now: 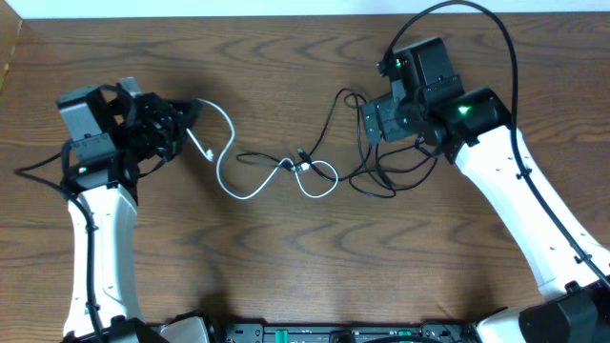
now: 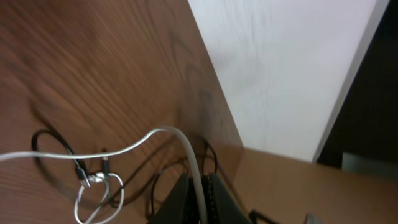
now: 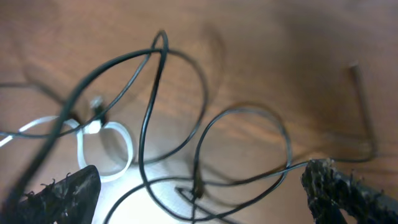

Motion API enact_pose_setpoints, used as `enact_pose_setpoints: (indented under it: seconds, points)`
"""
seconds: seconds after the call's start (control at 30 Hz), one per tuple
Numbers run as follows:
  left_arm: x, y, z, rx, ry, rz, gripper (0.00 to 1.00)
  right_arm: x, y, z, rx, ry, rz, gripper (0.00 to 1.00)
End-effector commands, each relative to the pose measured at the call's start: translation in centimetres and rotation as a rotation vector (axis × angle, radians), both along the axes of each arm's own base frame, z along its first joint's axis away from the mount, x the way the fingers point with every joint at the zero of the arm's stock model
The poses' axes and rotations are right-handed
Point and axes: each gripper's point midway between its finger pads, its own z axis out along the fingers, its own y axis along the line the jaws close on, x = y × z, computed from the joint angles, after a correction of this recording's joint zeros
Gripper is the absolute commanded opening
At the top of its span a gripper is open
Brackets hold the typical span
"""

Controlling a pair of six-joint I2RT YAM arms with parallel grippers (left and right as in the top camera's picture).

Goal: Untangle cables

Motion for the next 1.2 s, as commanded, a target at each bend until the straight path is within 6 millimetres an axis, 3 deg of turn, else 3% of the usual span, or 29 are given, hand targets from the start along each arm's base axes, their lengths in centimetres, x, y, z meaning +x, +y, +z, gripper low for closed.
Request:
enact_pose_setpoints:
  seconds: [0.0,0.17,0.27,0.37,0.47,0.53,0.67,0.7,0.77,0.87,1.0,1.17]
  points:
    - [-0.5,-2.3,0.4,-0.009,-0.021,-0.084,0.08,1.1,-1.6,1.0,-0.056,-0.058,-0.042,0.99]
    - [-0.3,-3.5,0.0,0.025,-0.012,-0.093,0.08,-0.7,2.2,3.5,0.147,-0.008,0.096,0.99]
    - [-0.3,-3.9,-0.1,0.036,-0.010,-0.096,0.08,-1.7,3.3,7.3,0.283,-0.019,0.159,0.99]
    - [-0.3,-4.1,-0.2,0.036,-0.008,-0.102,0.08,-0.5,0.3,11.3,0.415,-0.043,-0.012,0.99]
    - [-0.3,-4.2,-0.2,0.036,-0.008,-0.103,0.08,1.3,-4.8,12.9,0.489,-0.063,-0.211,0.99]
    - [-0.3,-4.2,-0.2,0.036,-0.008,-0.103,0.08,1.5,-7.4,12.4,0.519,-0.034,-0.241,0.99]
    - [-0.3,-4.1,-0.2,0.036,-0.008,-0.102,0.08,0.9,-11.7,8.5,0.469,0.092,-0.296,0.99]
    - [-0.3,-4.1,-0.2,0.037,-0.008,-0.102,0.08,0.7,-11.4,7.7,0.494,0.130,-0.252,0.99]
    - [-0.3,-4.1,-0.2,0.037,-0.008,-0.102,0.08,0.1,-8.8,7.5,0.599,0.172,-0.063,0.99]
    - [-0.3,-4.1,-0.2,0.037,-0.008,-0.102,0.08,-1.4,-3.8,9.1,0.812,0.180,0.273,0.99]
    - [-0.3,-4.1,-0.2,0.036,-0.008,-0.102,0.08,-2.3,-0.1,10.1,0.893,0.197,0.417,0.99]
    - [-0.3,-4.1,-0.2,0.036,-0.008,-0.102,0.08,-4.2,4.9,12.7,0.972,0.158,0.651,0.99]
